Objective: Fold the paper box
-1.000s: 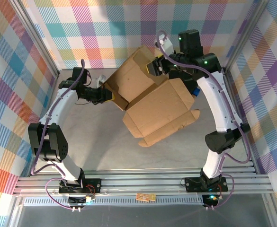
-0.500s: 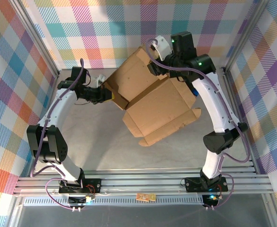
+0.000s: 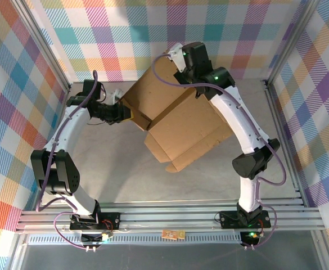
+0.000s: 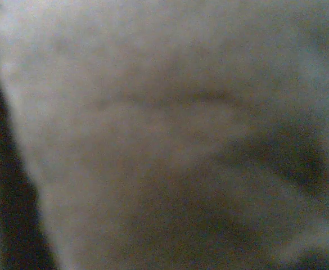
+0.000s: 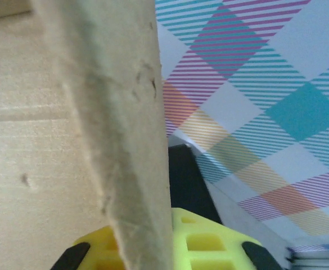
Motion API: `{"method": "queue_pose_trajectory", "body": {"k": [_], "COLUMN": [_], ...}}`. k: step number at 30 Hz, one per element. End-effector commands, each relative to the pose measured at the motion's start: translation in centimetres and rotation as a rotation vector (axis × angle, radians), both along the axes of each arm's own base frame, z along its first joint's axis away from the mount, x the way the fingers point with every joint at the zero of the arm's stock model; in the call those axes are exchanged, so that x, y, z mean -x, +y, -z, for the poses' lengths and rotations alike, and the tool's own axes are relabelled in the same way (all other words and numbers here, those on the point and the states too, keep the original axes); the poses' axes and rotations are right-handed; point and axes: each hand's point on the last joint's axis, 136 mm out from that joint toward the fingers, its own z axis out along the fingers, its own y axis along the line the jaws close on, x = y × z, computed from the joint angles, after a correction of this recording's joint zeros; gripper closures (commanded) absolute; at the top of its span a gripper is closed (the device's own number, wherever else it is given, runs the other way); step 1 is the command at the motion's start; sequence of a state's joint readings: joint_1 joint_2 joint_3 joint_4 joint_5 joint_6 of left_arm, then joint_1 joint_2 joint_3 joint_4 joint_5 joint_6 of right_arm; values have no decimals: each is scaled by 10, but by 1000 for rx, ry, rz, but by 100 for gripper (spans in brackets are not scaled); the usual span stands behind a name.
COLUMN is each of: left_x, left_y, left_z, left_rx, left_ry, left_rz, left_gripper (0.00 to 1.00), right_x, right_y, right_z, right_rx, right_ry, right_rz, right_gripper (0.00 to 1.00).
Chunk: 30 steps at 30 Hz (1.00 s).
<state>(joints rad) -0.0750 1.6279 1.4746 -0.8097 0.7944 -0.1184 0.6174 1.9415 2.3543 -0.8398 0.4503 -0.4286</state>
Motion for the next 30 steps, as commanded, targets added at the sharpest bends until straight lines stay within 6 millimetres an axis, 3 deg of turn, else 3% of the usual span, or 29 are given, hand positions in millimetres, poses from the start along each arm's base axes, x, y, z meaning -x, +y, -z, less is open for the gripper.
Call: {"method": "queue_pose_trajectory", "body": {"k": [1, 10, 13, 18, 23, 30], "left_x": [2, -16, -15, -12, -15, -30], "left_y": [-1, 17, 31, 45, 45, 40], "left_z": [-23, 2, 16, 36, 48, 79], "left_rx": [28, -132, -243, -324, -348, -310], "left_ry": [-42, 56, 91, 140, 142, 180], "left_rz": [-7, -263, -351, -437, -425, -371], "left_gripper": [100, 100, 100, 100, 100, 100], "right_x": [-11, -7, 1, 14, 22, 15], "right_y": [-5, 1, 2, -4, 5, 27], "right_z": [-10, -20, -7, 36, 63, 91], "right_rx": [93, 225, 210, 187, 119, 136], "right_ry": [-109, -254, -198, -42, 60, 121], "right_rz": [108, 308, 319, 356, 350, 266], "right_gripper": [100, 100, 100, 100, 100, 100]}}
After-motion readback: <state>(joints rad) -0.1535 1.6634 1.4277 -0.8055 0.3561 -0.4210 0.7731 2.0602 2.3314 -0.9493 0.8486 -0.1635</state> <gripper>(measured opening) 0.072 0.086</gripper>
